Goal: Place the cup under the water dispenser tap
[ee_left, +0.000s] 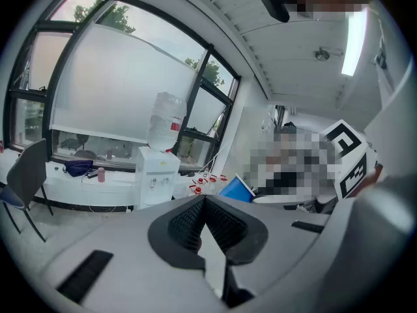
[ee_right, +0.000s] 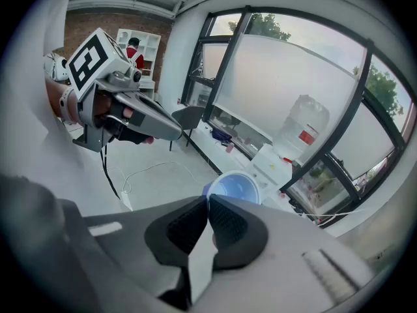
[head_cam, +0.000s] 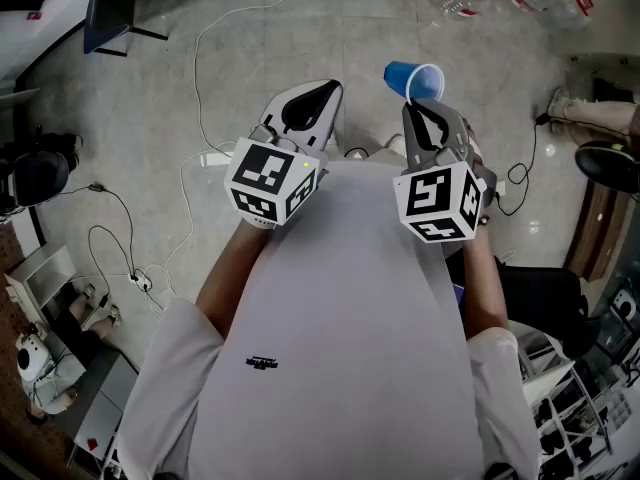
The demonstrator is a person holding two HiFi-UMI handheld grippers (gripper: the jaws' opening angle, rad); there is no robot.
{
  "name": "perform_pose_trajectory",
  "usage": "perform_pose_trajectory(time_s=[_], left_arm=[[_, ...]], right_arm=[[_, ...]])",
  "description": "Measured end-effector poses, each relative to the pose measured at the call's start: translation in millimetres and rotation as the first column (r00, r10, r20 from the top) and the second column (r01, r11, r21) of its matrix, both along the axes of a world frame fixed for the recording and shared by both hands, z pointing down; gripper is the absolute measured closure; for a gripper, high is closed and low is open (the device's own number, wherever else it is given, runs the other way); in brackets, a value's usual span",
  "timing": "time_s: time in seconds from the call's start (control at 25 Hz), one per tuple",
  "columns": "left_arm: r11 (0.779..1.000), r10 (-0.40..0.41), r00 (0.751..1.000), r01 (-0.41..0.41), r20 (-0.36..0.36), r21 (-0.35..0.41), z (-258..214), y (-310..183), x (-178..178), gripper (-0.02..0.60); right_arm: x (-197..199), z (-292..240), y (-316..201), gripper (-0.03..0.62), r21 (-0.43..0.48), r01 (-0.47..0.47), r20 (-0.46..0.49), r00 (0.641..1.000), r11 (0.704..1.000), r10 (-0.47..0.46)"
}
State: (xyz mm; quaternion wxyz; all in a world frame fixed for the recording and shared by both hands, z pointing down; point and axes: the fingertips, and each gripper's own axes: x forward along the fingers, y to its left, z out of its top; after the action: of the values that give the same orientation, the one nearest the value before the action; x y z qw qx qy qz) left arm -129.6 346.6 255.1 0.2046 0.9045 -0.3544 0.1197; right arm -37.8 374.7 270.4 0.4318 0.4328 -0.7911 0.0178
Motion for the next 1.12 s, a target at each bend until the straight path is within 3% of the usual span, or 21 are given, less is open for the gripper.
perform_pose_trajectory(time_s=[0.72,1.12], left_arm=[[1.000,-0.005,1.000,0.005,-0.004,-0.001,3.0,-0.3,2.9,0.575],[0.998,-0.062,0.998,0.062,-0.020,-0.001,8.0,-22.8,-25.6,0.575]], right_arm=[[-1.9,-0.8,-1.5,0.572,0.018,-0.025,0.052,0.998,1.000,0.024],[-6.3,1.5,-21.9,0.572,0.026,-0.059,0.069,0.996,0.998,0.057]])
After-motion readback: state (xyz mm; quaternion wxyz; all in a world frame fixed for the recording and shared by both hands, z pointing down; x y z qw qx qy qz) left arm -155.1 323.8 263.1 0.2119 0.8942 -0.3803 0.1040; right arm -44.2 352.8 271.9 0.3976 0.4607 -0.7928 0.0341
